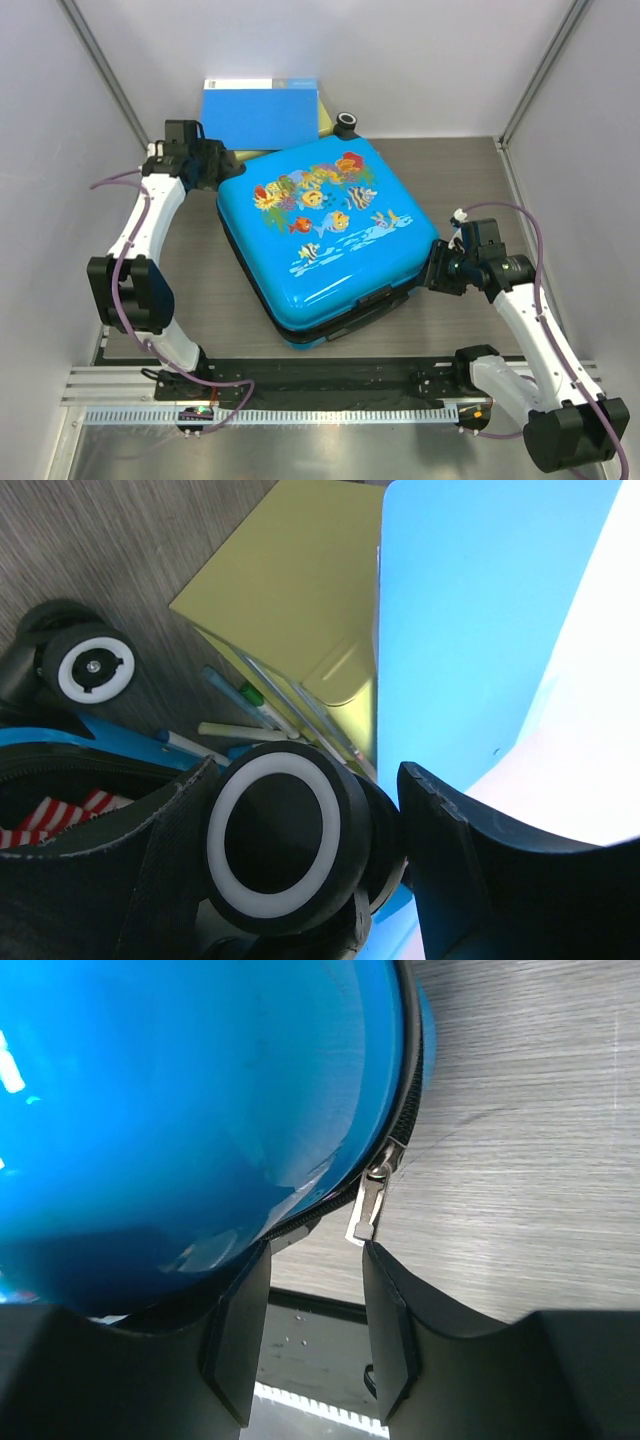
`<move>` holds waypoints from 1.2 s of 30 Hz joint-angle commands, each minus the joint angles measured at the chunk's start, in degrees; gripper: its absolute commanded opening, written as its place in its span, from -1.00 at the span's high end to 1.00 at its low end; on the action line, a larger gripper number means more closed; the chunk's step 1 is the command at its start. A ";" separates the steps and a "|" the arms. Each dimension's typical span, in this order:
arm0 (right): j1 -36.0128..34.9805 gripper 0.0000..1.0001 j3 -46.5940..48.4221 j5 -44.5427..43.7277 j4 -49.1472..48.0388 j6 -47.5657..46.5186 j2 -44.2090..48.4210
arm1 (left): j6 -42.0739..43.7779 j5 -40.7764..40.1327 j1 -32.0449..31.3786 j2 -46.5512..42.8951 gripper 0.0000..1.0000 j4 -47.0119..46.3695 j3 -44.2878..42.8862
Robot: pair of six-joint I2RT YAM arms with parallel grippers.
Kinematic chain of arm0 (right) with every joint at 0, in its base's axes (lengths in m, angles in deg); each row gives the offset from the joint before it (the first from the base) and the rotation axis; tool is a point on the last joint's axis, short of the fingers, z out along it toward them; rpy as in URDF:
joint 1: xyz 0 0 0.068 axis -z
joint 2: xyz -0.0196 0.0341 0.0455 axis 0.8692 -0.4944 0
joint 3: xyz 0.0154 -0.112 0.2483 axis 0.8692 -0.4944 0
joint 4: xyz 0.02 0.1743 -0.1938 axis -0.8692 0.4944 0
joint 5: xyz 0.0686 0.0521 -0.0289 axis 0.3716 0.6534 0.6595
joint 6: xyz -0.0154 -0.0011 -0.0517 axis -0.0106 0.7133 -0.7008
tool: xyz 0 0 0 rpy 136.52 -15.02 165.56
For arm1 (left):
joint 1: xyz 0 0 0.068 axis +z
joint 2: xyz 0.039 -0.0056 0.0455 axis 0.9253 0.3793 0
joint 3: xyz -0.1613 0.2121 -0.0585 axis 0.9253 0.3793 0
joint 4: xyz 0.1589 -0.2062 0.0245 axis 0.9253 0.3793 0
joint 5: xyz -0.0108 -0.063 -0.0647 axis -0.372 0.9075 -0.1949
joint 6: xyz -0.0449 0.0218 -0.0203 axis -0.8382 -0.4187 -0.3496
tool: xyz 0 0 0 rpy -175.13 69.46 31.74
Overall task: Pack the luggage
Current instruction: Zip the luggage at the center of the board.
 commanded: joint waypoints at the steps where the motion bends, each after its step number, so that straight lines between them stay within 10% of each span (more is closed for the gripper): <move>1: -0.39 0.05 -2.55 -3.50 -9.66 4.98 1.31 | -8.58 -1.12 -1.00 -5.20 1.00 -5.05 -0.20; 25: -0.39 -0.03 -4.84 -13.44 -13.01 1.48 7.73 | 2.05 -2.96 -0.55 -4.49 1.00 -2.07 -4.68; 36: -0.39 -0.09 -5.28 -13.01 -13.88 1.30 4.84 | 9.00 -2.35 -0.99 -5.90 0.13 -0.30 -1.61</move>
